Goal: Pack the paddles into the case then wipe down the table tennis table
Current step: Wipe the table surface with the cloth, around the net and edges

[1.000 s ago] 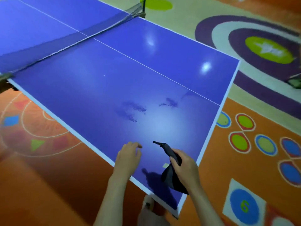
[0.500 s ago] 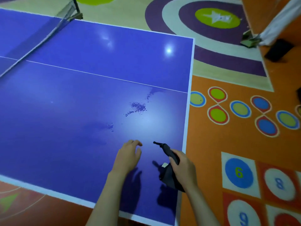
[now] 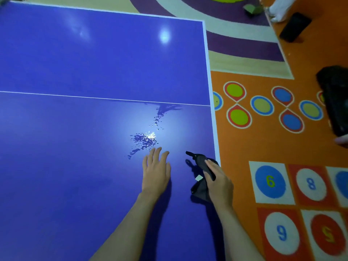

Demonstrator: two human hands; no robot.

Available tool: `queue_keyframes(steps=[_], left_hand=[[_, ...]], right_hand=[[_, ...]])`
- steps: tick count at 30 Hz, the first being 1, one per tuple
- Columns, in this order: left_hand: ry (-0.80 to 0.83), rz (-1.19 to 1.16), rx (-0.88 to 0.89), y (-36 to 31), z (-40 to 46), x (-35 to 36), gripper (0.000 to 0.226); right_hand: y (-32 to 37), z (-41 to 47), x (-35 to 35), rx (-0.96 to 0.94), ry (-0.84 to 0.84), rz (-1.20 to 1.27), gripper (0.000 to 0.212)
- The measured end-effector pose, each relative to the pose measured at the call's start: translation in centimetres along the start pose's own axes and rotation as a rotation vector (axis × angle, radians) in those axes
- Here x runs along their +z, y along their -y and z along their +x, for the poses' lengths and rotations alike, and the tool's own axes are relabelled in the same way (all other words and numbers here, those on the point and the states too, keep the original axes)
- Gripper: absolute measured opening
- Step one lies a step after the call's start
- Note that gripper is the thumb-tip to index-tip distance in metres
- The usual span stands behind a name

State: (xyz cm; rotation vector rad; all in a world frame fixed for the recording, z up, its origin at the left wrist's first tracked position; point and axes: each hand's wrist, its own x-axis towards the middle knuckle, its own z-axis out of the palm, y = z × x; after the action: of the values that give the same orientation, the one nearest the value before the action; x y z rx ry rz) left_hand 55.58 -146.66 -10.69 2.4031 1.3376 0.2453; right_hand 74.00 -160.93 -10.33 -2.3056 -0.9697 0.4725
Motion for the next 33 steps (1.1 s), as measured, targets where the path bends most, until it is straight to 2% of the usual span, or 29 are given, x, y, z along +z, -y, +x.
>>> queue_keyframes(steps=[2,4,7,9,24,29,33], left_hand=[[0.017,0.034,0.141,1.2,2.7,1.8,0.032],[0.087,0.106,0.231,2.2,4.4,3.6,0.036],[0.143,0.194,0.256,3.1,5.0,6.0,0.049],[0.13,0.212,0.238,3.5,4.6,6.9,0.055],[0.031,0.289,0.227,3.1,4.9,7.3,0.056],[-0.004,0.273,0.219,3.0,5.0,7.2,0.053],[-0.054,0.238,0.211,2.8,4.8,7.1,0.052]], right_hand=[[-1.0,0.8,2.4,0.03,0.035,-0.054,0.049],[-2.1,1.2,4.8,-0.063,0.034,-0.196,0.05],[-3.1,2.9,7.0,-0.191,-0.013,-0.481,0.057],[-2.4,5.1,7.4,-0.193,-0.043,-0.539,0.063],[2.3,30.4,8.4,-0.246,-0.085,-0.537,0.059],[2.3,30.9,8.6,-0.265,-0.077,-0.529,0.06],[2.3,25.8,9.0,-0.248,-0.095,-0.517,0.059]])
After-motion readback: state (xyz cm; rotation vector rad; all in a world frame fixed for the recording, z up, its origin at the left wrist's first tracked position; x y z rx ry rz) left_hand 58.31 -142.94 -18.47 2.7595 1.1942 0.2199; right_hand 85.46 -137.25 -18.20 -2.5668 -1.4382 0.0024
